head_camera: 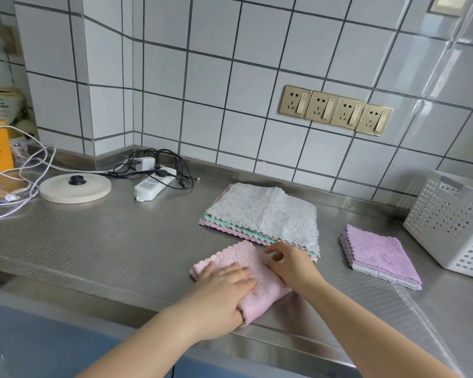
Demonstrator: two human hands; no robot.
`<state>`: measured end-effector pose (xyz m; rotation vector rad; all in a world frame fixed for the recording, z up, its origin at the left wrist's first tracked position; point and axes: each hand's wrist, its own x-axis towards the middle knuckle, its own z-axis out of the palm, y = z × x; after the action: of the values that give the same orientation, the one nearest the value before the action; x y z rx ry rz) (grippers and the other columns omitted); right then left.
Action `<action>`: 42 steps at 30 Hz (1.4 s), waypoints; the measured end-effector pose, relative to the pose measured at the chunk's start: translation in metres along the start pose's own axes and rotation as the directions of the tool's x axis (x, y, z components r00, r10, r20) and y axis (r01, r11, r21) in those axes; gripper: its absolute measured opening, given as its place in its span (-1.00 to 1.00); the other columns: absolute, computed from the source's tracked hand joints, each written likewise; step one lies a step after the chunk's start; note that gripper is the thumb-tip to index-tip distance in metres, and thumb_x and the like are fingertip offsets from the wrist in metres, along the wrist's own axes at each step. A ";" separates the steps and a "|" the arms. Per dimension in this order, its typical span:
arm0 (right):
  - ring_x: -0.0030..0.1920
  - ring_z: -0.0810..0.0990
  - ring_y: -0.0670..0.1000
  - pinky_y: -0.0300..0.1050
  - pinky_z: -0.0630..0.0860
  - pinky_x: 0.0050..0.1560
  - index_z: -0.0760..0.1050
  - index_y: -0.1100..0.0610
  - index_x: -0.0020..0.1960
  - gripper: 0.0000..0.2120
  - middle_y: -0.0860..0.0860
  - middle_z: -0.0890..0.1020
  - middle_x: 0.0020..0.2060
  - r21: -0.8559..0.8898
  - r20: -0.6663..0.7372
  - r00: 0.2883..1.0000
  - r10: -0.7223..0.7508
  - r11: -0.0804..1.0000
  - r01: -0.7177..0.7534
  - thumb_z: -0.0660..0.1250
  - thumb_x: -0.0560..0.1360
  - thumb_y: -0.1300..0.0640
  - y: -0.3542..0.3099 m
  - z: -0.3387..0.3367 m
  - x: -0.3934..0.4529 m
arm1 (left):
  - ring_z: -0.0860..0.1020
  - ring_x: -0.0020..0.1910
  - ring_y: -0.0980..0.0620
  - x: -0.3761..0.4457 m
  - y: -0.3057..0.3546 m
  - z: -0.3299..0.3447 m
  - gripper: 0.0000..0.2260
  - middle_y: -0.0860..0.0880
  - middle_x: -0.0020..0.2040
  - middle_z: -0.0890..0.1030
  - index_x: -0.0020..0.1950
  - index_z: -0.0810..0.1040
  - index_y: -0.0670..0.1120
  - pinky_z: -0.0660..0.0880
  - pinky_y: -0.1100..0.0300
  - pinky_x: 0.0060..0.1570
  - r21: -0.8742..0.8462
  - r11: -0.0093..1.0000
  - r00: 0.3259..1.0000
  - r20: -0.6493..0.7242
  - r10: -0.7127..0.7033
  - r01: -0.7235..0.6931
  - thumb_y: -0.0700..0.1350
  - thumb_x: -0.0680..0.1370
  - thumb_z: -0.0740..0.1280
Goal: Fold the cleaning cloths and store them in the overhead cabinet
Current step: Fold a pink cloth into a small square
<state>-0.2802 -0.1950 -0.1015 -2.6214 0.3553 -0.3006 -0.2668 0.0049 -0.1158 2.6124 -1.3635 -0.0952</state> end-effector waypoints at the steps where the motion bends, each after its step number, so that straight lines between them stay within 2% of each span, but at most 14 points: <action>1: -0.16 0.49 -0.07 -0.39 0.31 -0.31 0.54 0.01 0.14 -0.78 -0.07 0.56 -0.14 -0.012 -0.010 1.000 0.004 1.000 -0.004 0.32 0.51 0.03 -0.001 0.001 0.000 | -0.08 0.53 0.14 0.000 0.000 0.000 -0.32 0.11 0.56 0.00 0.52 0.08 0.10 -0.21 -0.01 0.47 0.027 1.000 1.000 0.027 0.002 -0.003 0.03 0.36 -0.02; 6: 0.10 0.56 0.02 -0.20 0.41 -0.04 0.56 0.01 0.16 -0.76 -0.02 0.56 0.11 -0.193 -0.066 0.996 -0.063 0.980 0.049 0.25 0.53 0.03 -0.003 0.003 -0.010 | -0.20 0.50 0.22 -0.007 -0.008 -0.026 -0.26 0.14 0.55 -0.10 0.54 -0.02 0.06 -0.26 0.09 0.48 -0.122 0.992 0.972 0.230 0.053 -0.026 0.14 0.37 0.07; 9: 0.30 0.43 0.07 -0.10 0.34 0.24 0.50 -0.02 0.25 -0.64 -0.02 0.44 0.30 -0.288 -0.077 0.986 -0.148 0.950 0.121 0.15 0.50 0.07 -0.007 0.005 -0.024 | -0.19 0.45 0.30 -0.004 -0.011 -0.043 -0.29 0.18 0.53 -0.07 0.54 -0.04 0.04 -0.28 0.25 0.42 -0.344 0.939 0.986 0.161 0.038 0.020 0.08 0.38 0.00; 14: 0.53 -0.01 -0.03 0.29 -0.12 0.43 0.07 -0.11 0.50 -0.45 -0.07 0.11 0.52 -0.318 0.128 0.986 -0.105 0.938 0.141 -0.14 0.54 -0.19 -0.040 0.026 -0.054 | -0.07 0.53 0.14 0.020 -0.008 -0.019 -0.51 0.03 0.56 -0.01 0.55 0.00 -0.07 -0.17 0.07 0.50 -0.017 0.995 0.995 -0.020 -0.101 0.101 0.02 0.62 -0.10; 20: 0.53 -0.12 -0.06 0.37 -0.17 0.39 -0.05 -0.10 0.53 -0.15 -0.09 -0.03 0.54 -0.352 0.175 0.983 -0.063 0.928 0.122 -0.44 0.28 -0.31 -0.030 0.033 -0.065 | -0.12 0.53 0.11 0.024 -0.012 0.001 -0.50 0.05 0.56 -0.10 0.55 -0.06 -0.03 -0.20 0.05 0.50 0.078 0.981 0.984 0.006 -0.177 0.176 0.06 0.62 -0.12; 24: 0.53 -0.16 -0.07 0.35 -0.19 0.41 -0.12 -0.12 0.53 -0.08 -0.10 -0.09 0.54 -0.351 0.206 0.979 -0.002 0.933 0.076 -0.45 0.20 -0.36 -0.026 0.027 -0.075 | -0.10 0.53 0.08 0.023 -0.012 0.000 -0.49 0.05 0.56 -0.10 0.55 -0.05 0.02 -0.13 0.10 0.49 0.078 0.980 0.983 -0.001 -0.184 0.183 0.10 0.61 -0.12; 26: 0.54 -0.14 -0.05 0.34 -0.19 0.42 -0.10 -0.12 0.53 -0.02 -0.10 -0.07 0.55 -0.379 0.243 0.970 0.023 0.923 0.073 -0.44 0.20 -0.52 -0.025 0.015 -0.081 | 0.01 0.53 0.00 0.022 -0.014 -0.001 -0.49 0.02 0.57 -0.03 0.53 0.02 0.08 -0.02 0.09 0.47 0.062 0.974 0.976 -0.005 -0.219 0.219 0.18 0.59 -0.09; 28: 0.53 -0.01 -0.02 0.31 -0.14 0.43 0.02 -0.11 0.51 0.05 -0.06 0.09 0.52 -0.442 0.236 0.971 0.046 0.895 0.065 -0.44 0.14 -0.55 -0.024 -0.003 -0.088 | 0.21 0.46 -0.08 0.022 -0.017 -0.007 -0.51 -0.04 0.51 0.22 0.47 0.21 0.11 0.17 0.06 0.40 0.058 0.963 0.963 -0.066 -0.261 0.264 0.24 0.57 0.00; 30: 0.45 0.22 0.03 0.21 0.01 0.43 0.20 -0.09 0.43 -0.14 -0.03 0.32 0.41 -0.550 0.156 0.987 0.030 0.833 0.062 -0.27 0.32 -0.53 -0.022 -0.019 -0.097 | 0.38 0.30 -0.11 0.022 -0.020 -0.014 -0.58 -0.04 0.29 0.49 0.30 0.42 0.08 0.34 0.09 0.24 0.061 0.951 0.947 -0.133 -0.293 0.303 0.25 0.54 0.09; 32: 0.32 0.38 0.06 0.06 0.21 0.32 0.30 -0.07 0.36 -0.37 -0.03 0.47 0.26 -0.597 0.096 0.995 0.006 0.800 0.053 -0.04 0.45 -0.41 -0.020 -0.028 -0.104 | 0.44 0.23 -0.11 0.024 -0.022 -0.020 -0.66 -0.03 0.16 0.55 0.20 0.50 0.06 0.39 0.13 0.16 -0.048 0.942 0.934 -0.125 -0.334 0.331 0.18 0.52 0.19; 35: 0.27 0.40 0.07 -0.02 0.31 0.18 0.31 -0.09 0.34 -0.49 -0.05 0.52 0.20 -0.484 0.114 0.993 0.012 0.874 0.045 0.07 0.49 -0.33 -0.019 -0.028 -0.112 | 0.51 0.19 -0.05 0.027 -0.024 -0.026 -0.80 0.01 0.05 0.59 0.07 0.56 0.12 0.39 0.21 0.06 -0.317 0.891 0.927 -0.078 -0.366 0.325 0.09 0.49 0.25; 37: 0.29 0.39 0.07 -0.04 0.34 0.20 0.21 -0.09 0.43 -0.45 -0.05 0.49 0.26 -0.357 0.117 0.993 0.019 0.934 0.024 0.13 0.50 -0.27 -0.018 -0.023 -0.111 | 0.52 0.19 0.02 0.029 -0.024 -0.029 -0.75 0.03 0.16 0.59 0.18 0.57 0.04 0.38 0.23 0.10 -0.423 0.846 0.925 -0.041 -0.377 0.326 0.02 0.52 0.29; 39: 0.25 0.44 0.05 -0.08 0.40 0.20 0.13 -0.09 0.48 -0.39 -0.02 0.47 0.27 -0.100 0.117 0.991 0.060 0.994 -0.048 0.21 0.50 -0.19 -0.018 -0.016 -0.105 | 0.50 0.23 0.04 0.029 -0.024 -0.029 -0.70 0.01 0.25 0.55 0.25 0.53 -0.05 0.36 0.27 0.16 -0.494 0.807 0.921 -0.033 -0.389 0.323 -0.04 0.53 0.32; 42: 0.05 0.55 0.00 -0.17 0.47 0.00 0.16 -0.12 0.46 -0.37 0.01 0.51 0.23 0.313 0.071 0.990 0.118 0.940 -0.135 0.33 0.46 -0.02 -0.019 -0.009 -0.093 | 0.48 0.27 0.04 0.029 -0.020 -0.027 -0.68 -0.07 0.29 0.53 0.28 0.50 -0.15 0.30 0.36 0.13 -0.636 0.716 0.919 -0.028 -0.394 0.288 -0.15 0.53 0.34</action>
<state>-0.3667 -0.1547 -0.0981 -2.2744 0.4188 -0.2252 -0.2296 -0.0039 -0.0927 2.1903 -0.6128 -0.3204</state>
